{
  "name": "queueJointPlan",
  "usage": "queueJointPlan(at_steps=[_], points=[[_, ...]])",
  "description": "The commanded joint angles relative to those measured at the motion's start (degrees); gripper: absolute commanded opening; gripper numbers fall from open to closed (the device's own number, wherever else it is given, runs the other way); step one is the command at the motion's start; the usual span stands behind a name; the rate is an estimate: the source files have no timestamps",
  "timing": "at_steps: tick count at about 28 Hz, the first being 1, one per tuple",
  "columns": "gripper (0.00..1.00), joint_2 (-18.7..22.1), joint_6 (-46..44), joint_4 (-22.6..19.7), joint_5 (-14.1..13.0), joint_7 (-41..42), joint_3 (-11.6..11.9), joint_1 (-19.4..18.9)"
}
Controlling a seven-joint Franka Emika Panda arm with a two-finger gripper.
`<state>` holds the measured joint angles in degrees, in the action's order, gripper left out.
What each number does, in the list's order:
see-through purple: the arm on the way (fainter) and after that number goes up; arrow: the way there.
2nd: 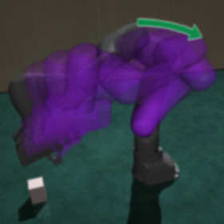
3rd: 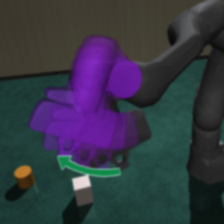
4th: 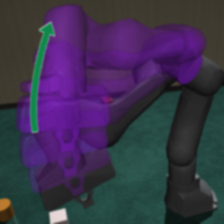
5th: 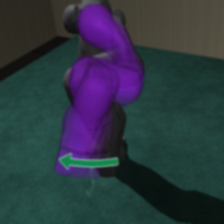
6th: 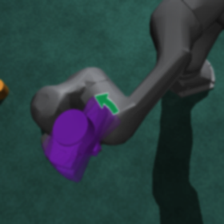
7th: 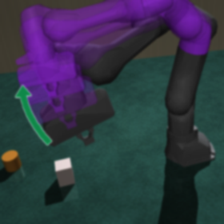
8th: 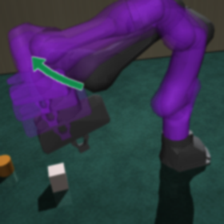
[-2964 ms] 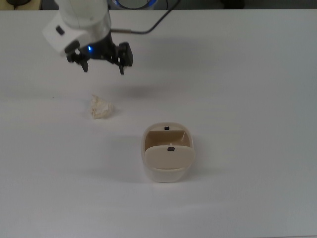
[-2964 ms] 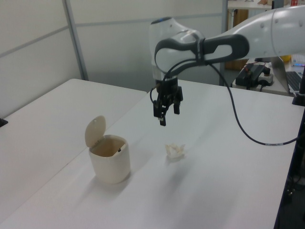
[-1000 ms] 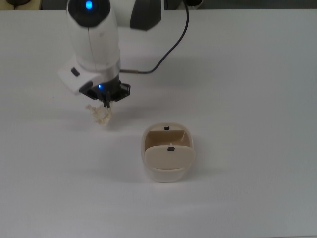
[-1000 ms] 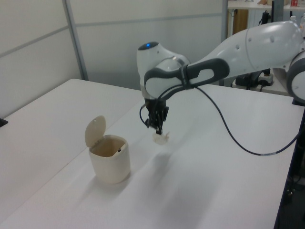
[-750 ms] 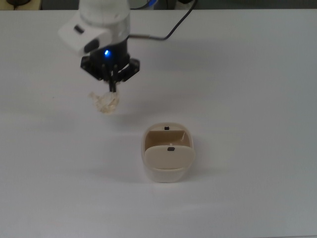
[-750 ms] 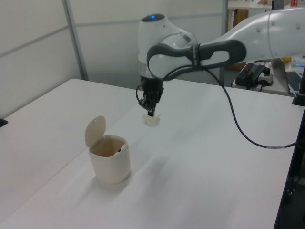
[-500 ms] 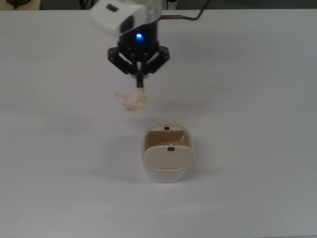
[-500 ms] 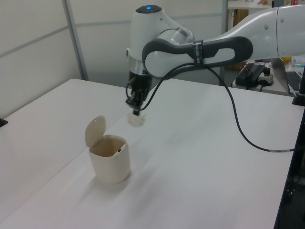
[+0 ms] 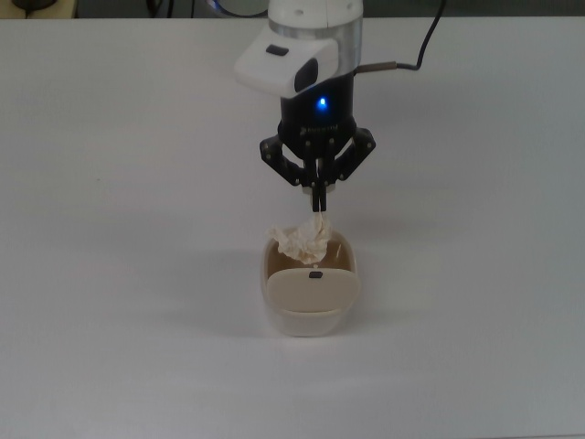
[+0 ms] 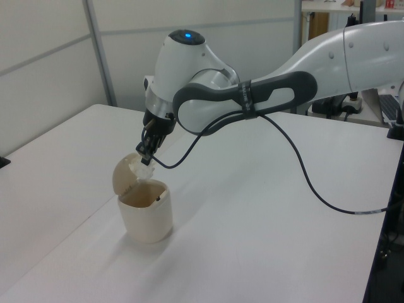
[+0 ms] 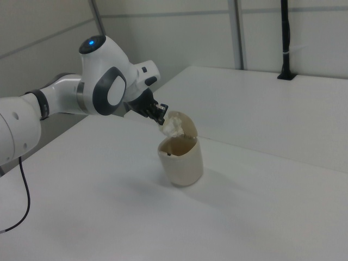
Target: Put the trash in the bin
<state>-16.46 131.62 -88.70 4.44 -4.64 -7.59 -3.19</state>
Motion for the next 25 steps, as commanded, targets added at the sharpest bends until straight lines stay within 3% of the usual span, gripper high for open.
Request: queueJointPlan(at_steps=[1, 9, 13, 25], points=[[1.00, -1.21, 1.18, 0.02, 0.39, -0.73, 0.47, -0.50], [1.00, -1.04, -2.06, -0.60, 0.48, -1.08, 0.91, 0.11], [1.00, -0.07, -8.38, -0.07, 0.39, -1.08, 1.00, 0.90], [1.00, 8.01, -28.86, 0.02, 0.39, -1.08, 4.33, 0.99]])
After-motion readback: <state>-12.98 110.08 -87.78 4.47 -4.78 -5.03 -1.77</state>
